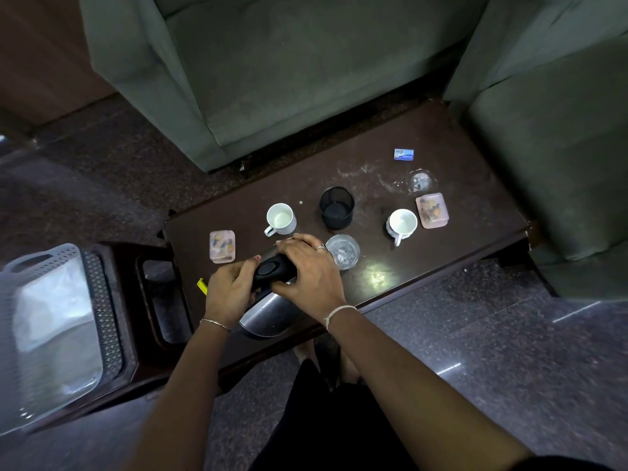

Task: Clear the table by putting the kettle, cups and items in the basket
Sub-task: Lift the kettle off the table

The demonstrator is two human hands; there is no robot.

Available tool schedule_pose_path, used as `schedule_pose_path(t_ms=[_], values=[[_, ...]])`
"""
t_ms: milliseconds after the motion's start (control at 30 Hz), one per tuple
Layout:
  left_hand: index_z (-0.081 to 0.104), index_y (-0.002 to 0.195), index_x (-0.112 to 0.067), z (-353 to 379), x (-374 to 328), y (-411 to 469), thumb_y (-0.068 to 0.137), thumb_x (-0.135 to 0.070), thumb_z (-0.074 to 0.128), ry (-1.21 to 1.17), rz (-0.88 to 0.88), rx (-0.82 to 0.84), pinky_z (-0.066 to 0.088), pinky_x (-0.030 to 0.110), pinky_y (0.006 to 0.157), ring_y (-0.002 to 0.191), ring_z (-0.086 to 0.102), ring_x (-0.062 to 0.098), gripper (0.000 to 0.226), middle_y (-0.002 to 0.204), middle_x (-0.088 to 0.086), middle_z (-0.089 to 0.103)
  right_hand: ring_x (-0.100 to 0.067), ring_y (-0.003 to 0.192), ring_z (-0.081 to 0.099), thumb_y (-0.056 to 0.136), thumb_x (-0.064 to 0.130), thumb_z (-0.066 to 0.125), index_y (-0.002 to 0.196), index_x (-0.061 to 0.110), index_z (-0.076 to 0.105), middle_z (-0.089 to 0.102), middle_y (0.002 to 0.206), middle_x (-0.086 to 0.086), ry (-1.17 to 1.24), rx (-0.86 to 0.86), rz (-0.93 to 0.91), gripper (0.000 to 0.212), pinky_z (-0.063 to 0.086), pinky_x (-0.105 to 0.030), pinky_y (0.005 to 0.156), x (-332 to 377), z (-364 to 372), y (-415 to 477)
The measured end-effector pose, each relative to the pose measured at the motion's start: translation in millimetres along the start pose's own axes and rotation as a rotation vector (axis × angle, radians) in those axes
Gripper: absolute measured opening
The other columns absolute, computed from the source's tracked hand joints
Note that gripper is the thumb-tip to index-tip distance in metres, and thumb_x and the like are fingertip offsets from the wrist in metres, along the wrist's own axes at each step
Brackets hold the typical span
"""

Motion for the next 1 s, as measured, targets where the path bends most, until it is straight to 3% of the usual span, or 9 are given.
schedule_pose_path(t_ms=[167, 333, 600, 800, 900, 1000], values=[[0.05, 0.047, -0.003, -9.4, 0.2, -11.0, 0.081, -0.046, 0.05, -0.06, 0.017, -0.046, 0.039, 0.031, 0.054, 0.045, 0.046, 0.016, 0.055, 0.04, 0.004, 0.048, -0.017, 0.127, 0.046, 0.063, 0.035, 0.072, 0.11, 0.021, 0.064, 0.066, 0.119, 0.01, -0.055, 0.001, -0.044, 0.049, 0.046, -0.04, 0.096, 17.8, -7.5, -4.0], [0.049, 0.037, -0.017, -18.0, -2.0, -23.6, 0.08, -0.042, 0.052, -0.191, 0.013, -0.051, 0.032, 0.018, 0.038, 0.035, 0.039, 0.01, 0.05, 0.036, -0.001, 0.043, -0.018, 0.124, 0.049, 0.062, 0.036, 0.073, 0.106, 0.024, 0.064, 0.067, 0.116, 0.011, -0.094, -0.05, -0.089, 0.047, 0.048, -0.04, 0.093, 36.5, -13.2, -10.5], [0.052, 0.039, -0.018, -41.6, -8.3, -47.5, 0.068, -0.053, 0.051, -0.315, -0.01, -0.095, 0.033, 0.026, 0.044, 0.036, 0.039, 0.015, 0.046, 0.034, 0.001, 0.044, -0.014, 0.128, 0.048, 0.06, 0.047, 0.066, 0.108, 0.025, 0.063, 0.065, 0.118, 0.013, -0.26, -0.098, -0.142, 0.052, 0.043, -0.039, 0.099, 75.6, -21.3, -21.1], [0.061, 0.061, -0.005, -72.4, -12.8, -72.3, 0.072, -0.05, 0.055, -0.509, 0.001, -0.16, 0.031, 0.03, 0.045, 0.041, 0.042, 0.019, 0.046, 0.042, 0.006, 0.046, -0.014, 0.125, 0.051, 0.06, 0.046, 0.066, 0.106, 0.025, 0.065, 0.067, 0.117, 0.012, -0.309, -0.16, -0.261, 0.05, 0.043, -0.041, 0.097, 123.0, -32.5, -29.2], [0.064, 0.059, -0.015, -91.4, -17.3, -86.6, 0.077, -0.041, 0.056, -0.625, 0.015, -0.217, 0.035, 0.027, 0.043, 0.043, 0.046, 0.014, 0.033, 0.048, 0.0, 0.052, -0.015, 0.127, 0.051, 0.062, 0.044, 0.067, 0.108, 0.024, 0.065, 0.066, 0.118, 0.011, -0.349, -0.153, -0.327, 0.05, 0.043, -0.044, 0.099, 150.4, -36.5, -31.0], [0.069, 0.055, -0.02, -113.2, -18.6, -97.4, 0.089, -0.027, 0.055, -0.719, 0.032, -0.272, 0.04, 0.02, 0.042, 0.047, 0.052, 0.008, 0.037, 0.053, -0.004, 0.058, -0.016, 0.128, 0.051, 0.061, 0.043, 0.069, 0.11, 0.023, 0.065, 0.066, 0.119, 0.009, -0.396, -0.131, -0.383, 0.053, 0.044, -0.046, 0.099, 180.2, -36.9, -32.6]])
Point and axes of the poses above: each hand's wrist, its own y-axis towards the middle knuckle, its own z-axis out of the palm, x = y × z, the point moved 4 cm from there along y, towards the middle knuckle
